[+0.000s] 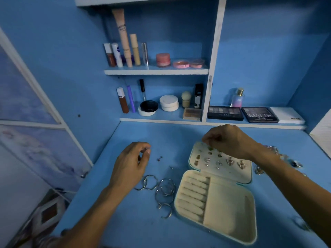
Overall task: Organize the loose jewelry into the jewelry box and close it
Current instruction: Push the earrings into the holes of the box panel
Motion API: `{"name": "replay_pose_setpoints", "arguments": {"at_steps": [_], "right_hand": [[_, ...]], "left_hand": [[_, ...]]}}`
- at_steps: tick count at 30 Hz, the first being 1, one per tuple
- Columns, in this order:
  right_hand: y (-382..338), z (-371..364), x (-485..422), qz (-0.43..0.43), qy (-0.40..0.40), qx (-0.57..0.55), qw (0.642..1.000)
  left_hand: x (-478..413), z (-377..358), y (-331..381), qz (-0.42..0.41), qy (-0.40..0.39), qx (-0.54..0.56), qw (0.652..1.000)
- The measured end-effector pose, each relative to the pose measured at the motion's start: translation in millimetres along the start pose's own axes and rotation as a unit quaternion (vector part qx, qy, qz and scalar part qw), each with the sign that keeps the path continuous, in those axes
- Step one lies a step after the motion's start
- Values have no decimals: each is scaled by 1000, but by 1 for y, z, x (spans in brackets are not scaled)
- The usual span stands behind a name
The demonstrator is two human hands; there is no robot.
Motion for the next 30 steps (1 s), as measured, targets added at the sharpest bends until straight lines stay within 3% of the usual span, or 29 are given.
{"name": "replay_pose_setpoints", "arguments": {"at_steps": [7, 15, 24, 30], "right_hand": [[-48, -42, -18, 89, -31, 33, 995], [-77, -72, -25, 91, -143, 104, 980], [-78, -80, -28, 93, -139, 144, 975], [-68, -77, -26, 83, -147, 94, 981]], "left_hand": [[10, 6, -11, 8, 56, 11, 998], [12, 6, -14, 9, 62, 21, 998], [14, 5, -16, 1, 61, 13, 998], [14, 4, -15, -9, 52, 6, 999]]}}
Point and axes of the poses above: each hand's wrist, its own x-axis away from the middle knuckle, its own z-axis out of the back of the hand, y = z × x, the point moved 2 cm from there along -x, towards the middle knuckle, and after that the axes turned 3 degrees about y, right-handed, at the moved point
